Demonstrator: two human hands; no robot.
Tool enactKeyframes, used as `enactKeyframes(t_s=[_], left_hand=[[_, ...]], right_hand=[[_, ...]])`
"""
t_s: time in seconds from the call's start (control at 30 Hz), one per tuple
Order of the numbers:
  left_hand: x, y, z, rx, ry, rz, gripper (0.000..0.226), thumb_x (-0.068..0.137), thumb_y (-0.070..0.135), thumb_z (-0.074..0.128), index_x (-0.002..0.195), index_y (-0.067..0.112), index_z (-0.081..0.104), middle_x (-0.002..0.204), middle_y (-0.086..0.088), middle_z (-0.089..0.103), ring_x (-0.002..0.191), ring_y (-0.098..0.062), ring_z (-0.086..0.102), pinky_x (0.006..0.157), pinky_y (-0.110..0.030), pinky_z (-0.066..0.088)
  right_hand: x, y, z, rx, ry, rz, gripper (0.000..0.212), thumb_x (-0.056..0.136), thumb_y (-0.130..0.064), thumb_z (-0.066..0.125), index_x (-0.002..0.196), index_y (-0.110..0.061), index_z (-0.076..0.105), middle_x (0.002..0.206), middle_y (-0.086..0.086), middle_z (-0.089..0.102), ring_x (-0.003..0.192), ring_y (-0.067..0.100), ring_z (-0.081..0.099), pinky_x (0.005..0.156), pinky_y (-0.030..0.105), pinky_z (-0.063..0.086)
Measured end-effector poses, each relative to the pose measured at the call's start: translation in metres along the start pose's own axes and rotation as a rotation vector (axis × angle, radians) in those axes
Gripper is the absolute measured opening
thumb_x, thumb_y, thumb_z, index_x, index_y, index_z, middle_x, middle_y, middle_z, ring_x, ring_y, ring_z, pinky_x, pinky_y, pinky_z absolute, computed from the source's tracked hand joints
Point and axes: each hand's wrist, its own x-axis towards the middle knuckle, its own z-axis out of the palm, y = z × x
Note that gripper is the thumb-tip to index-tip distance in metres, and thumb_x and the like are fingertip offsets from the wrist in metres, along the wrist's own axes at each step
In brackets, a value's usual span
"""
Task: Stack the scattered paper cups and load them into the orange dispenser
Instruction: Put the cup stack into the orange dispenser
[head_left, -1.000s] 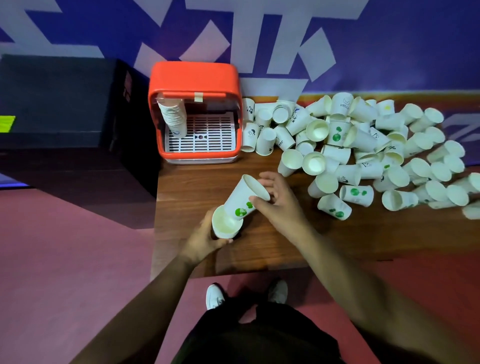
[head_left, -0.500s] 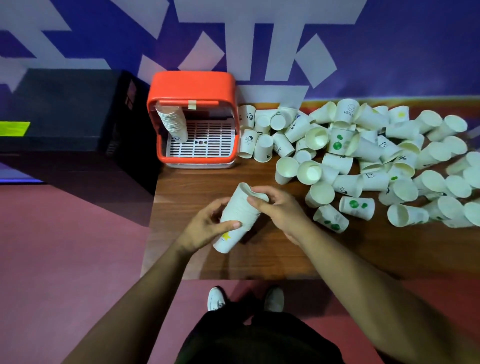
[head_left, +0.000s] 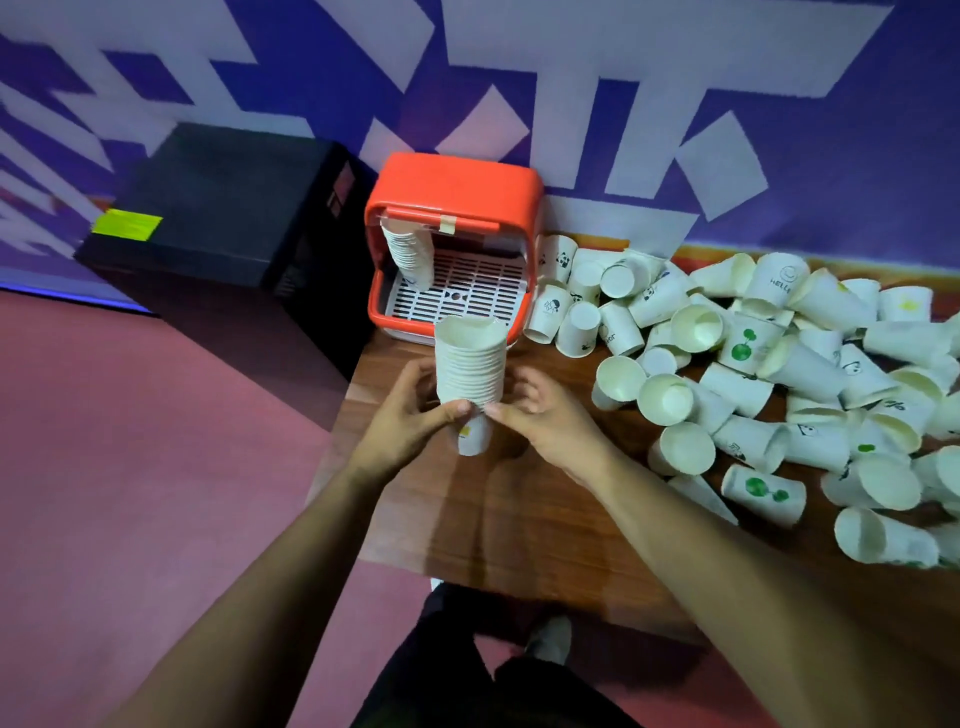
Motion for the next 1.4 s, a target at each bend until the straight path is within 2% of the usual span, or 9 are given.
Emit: enactKeyframes(t_s=[0.17, 0.33, 0.63, 0.77, 0.87, 1.0, 1.1, 1.23, 1.4], left_hand=[[0.056, 0.004, -0.036, 0.112, -0.08, 0.056, 0.06, 0.082, 0.01, 0.079, 0.134, 0.004, 0.051, 0.134, -0.011, 0.064, 0.126, -0.023, 0.061, 0.108, -0.04, 0.048], [0.123, 0.003, -0.073, 0.265, -0.092, 0.134, 0.06, 0.082, 0.018, 0.081, 0.135, 0.018, 0.054, 0.135, -0.005, 0.06, 0.122, -0.015, 0.061, 0.103, -0.029, 0.051], [0.198, -0.03, -0.098, 0.44, -0.108, 0.148, 0.057, 0.087, 0.01, 0.076, 0.139, 0.015, 0.055, 0.134, 0.0, 0.062, 0.122, -0.011, 0.059, 0.106, -0.027, 0.046], [0.218, -0.048, -0.092, 0.483, -0.066, 0.067, 0.057, 0.087, 0.011, 0.074, 0.14, 0.014, 0.055, 0.133, 0.0, 0.065, 0.121, -0.011, 0.057, 0.098, -0.016, 0.041], [0.232, -0.058, -0.088, 0.444, -0.049, 0.007, 0.05, 0.09, 0.017, 0.073, 0.138, 0.015, 0.057, 0.128, 0.003, 0.067, 0.114, -0.01, 0.062, 0.087, -0.008, 0.044], [0.242, -0.054, -0.082, 0.366, -0.045, 0.003, 0.046, 0.091, 0.007, 0.07, 0.135, 0.012, 0.059, 0.118, 0.006, 0.065, 0.099, -0.002, 0.063, 0.08, -0.003, 0.045], [0.245, -0.057, -0.077, 0.301, -0.035, 0.013, 0.048, 0.092, 0.005, 0.068, 0.137, 0.015, 0.058, 0.113, 0.007, 0.067, 0.101, -0.013, 0.066, 0.085, -0.014, 0.051], [0.249, -0.065, -0.071, 0.263, 0.067, -0.05, 0.049, 0.091, 0.026, 0.065, 0.139, 0.023, 0.059, 0.121, 0.008, 0.071, 0.107, -0.009, 0.069, 0.098, -0.036, 0.054], [0.261, -0.068, -0.069, 0.282, 0.138, -0.105, 0.051, 0.086, 0.048, 0.059, 0.131, 0.025, 0.064, 0.117, 0.009, 0.074, 0.111, -0.008, 0.068, 0.101, -0.043, 0.053]], right_hand=[[0.059, -0.013, 0.008, -0.11, 0.091, -0.094, 0.052, 0.081, -0.02, 0.077, 0.124, -0.033, 0.05, 0.129, -0.011, 0.061, 0.117, 0.005, 0.059, 0.105, 0.036, 0.047], [0.12, -0.024, 0.018, -0.183, 0.208, -0.174, 0.061, 0.081, -0.008, 0.074, 0.131, -0.031, 0.048, 0.131, -0.011, 0.059, 0.122, 0.005, 0.055, 0.106, 0.04, 0.046], [0.196, -0.006, 0.029, -0.288, 0.332, -0.12, 0.064, 0.083, -0.006, 0.07, 0.138, -0.026, 0.045, 0.132, -0.002, 0.058, 0.119, 0.014, 0.058, 0.101, 0.036, 0.049], [0.225, 0.005, 0.027, -0.352, 0.334, -0.031, 0.061, 0.085, -0.003, 0.066, 0.141, -0.017, 0.045, 0.136, 0.004, 0.056, 0.117, 0.013, 0.057, 0.094, 0.019, 0.046], [0.241, 0.013, 0.024, -0.373, 0.354, 0.01, 0.06, 0.086, -0.011, 0.065, 0.141, -0.018, 0.041, 0.139, 0.003, 0.054, 0.126, 0.018, 0.053, 0.106, 0.04, 0.043], [0.251, 0.02, 0.022, -0.28, 0.388, 0.013, 0.062, 0.082, -0.018, 0.066, 0.139, -0.023, 0.041, 0.135, -0.002, 0.057, 0.124, 0.015, 0.054, 0.108, 0.047, 0.043], [0.255, 0.026, 0.022, -0.201, 0.406, 0.016, 0.063, 0.074, -0.028, 0.069, 0.131, -0.031, 0.043, 0.125, -0.007, 0.061, 0.118, 0.012, 0.059, 0.104, 0.045, 0.047], [0.269, 0.021, 0.026, -0.183, 0.453, -0.004, 0.06, 0.076, -0.023, 0.073, 0.129, -0.023, 0.046, 0.121, -0.004, 0.064, 0.112, 0.009, 0.061, 0.1, 0.039, 0.05], [0.288, 0.014, 0.024, -0.261, 0.481, 0.031, 0.039, 0.085, -0.015, 0.071, 0.12, -0.01, 0.056, 0.11, -0.004, 0.067, 0.097, 0.002, 0.063, 0.087, 0.016, 0.047]])
